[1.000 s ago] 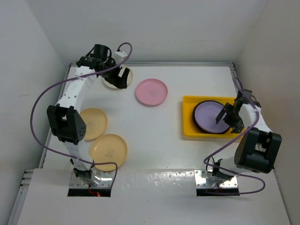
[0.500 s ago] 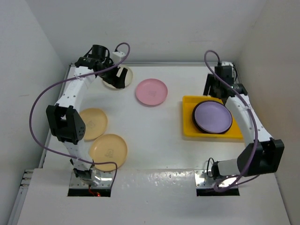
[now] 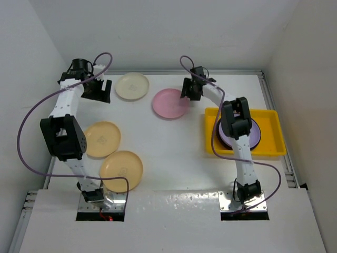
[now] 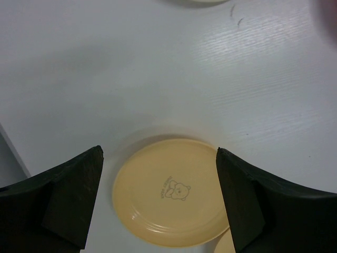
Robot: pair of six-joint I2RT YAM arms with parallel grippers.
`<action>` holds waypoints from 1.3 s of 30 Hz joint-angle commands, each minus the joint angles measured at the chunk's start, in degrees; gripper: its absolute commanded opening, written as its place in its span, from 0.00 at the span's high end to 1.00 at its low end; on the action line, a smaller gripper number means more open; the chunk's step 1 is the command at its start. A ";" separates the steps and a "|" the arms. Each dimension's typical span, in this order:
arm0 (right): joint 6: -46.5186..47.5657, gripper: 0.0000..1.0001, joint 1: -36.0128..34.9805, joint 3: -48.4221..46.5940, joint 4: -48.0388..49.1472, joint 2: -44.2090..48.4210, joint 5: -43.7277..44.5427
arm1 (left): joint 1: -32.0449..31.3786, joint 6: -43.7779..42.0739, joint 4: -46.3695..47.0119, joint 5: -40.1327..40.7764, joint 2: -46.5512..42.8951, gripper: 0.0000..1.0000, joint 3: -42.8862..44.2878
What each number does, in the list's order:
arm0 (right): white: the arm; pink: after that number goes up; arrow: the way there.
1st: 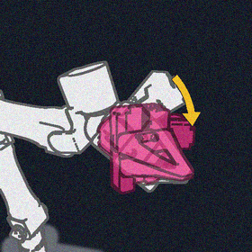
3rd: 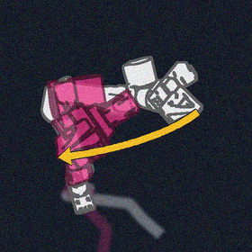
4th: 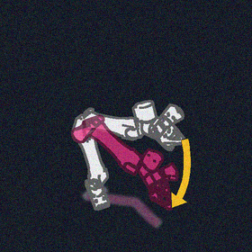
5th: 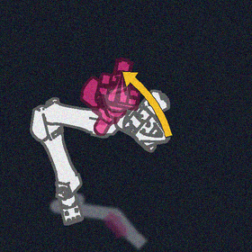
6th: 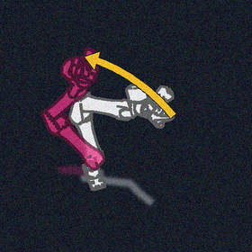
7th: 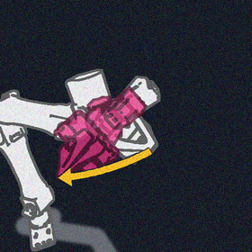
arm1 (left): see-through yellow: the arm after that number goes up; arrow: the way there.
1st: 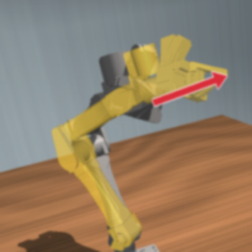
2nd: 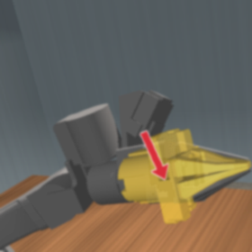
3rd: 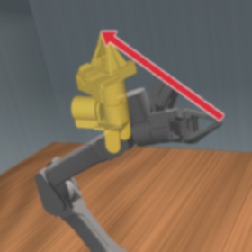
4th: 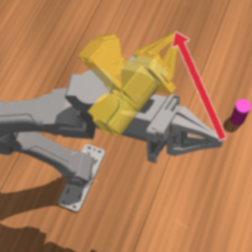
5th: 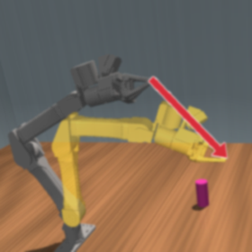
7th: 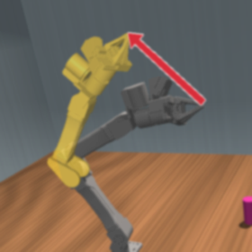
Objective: Place the plates into the plastic bin on the countertop
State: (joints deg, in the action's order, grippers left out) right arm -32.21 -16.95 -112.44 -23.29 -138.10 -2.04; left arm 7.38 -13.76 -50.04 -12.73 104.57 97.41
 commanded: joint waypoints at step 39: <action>-3.91 0.55 -1.24 6.54 -2.37 2.58 3.18 | 4.58 1.01 1.26 -7.13 -0.95 0.12 0.86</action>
State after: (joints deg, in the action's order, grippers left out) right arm -33.04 -17.56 -104.12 -22.76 -133.58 3.99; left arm 11.35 -13.02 -49.63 -18.87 105.89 97.78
